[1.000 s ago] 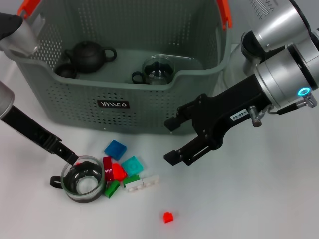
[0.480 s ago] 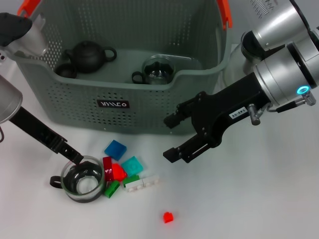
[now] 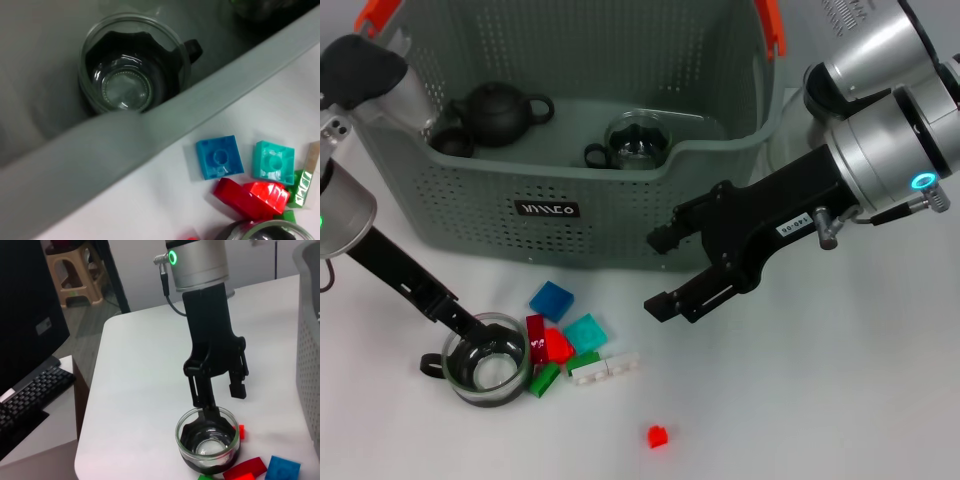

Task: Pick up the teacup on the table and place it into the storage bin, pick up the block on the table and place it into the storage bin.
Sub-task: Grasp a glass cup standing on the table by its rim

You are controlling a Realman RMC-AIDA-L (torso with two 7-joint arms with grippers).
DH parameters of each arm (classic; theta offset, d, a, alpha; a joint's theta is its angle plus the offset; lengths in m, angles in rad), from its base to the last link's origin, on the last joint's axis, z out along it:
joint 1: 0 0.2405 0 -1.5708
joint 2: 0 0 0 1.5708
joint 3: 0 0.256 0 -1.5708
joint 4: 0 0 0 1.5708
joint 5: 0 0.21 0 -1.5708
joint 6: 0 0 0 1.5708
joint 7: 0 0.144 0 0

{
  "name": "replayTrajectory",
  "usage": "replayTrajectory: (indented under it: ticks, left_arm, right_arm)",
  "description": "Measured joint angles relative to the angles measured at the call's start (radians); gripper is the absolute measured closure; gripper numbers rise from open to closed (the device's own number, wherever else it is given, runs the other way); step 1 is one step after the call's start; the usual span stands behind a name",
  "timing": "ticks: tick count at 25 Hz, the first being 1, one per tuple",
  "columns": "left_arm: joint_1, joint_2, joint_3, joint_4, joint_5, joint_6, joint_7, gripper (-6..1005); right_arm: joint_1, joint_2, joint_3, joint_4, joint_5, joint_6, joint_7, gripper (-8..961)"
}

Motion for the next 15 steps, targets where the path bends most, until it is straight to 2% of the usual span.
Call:
replayTrajectory:
  ticks: [6, 15]
  left_arm:
    - [-0.001, -0.009, 0.021, 0.002, 0.011, -0.013, 0.008, 299]
    - [0.002, -0.038, 0.068, 0.004, 0.055, -0.054, 0.018, 302]
  right_arm:
    - [0.002, 0.002, -0.001, 0.009, 0.0, 0.015, -0.003, 56]
    - [0.003, 0.002, 0.001, 0.01, 0.0, 0.023, -0.011, 56]
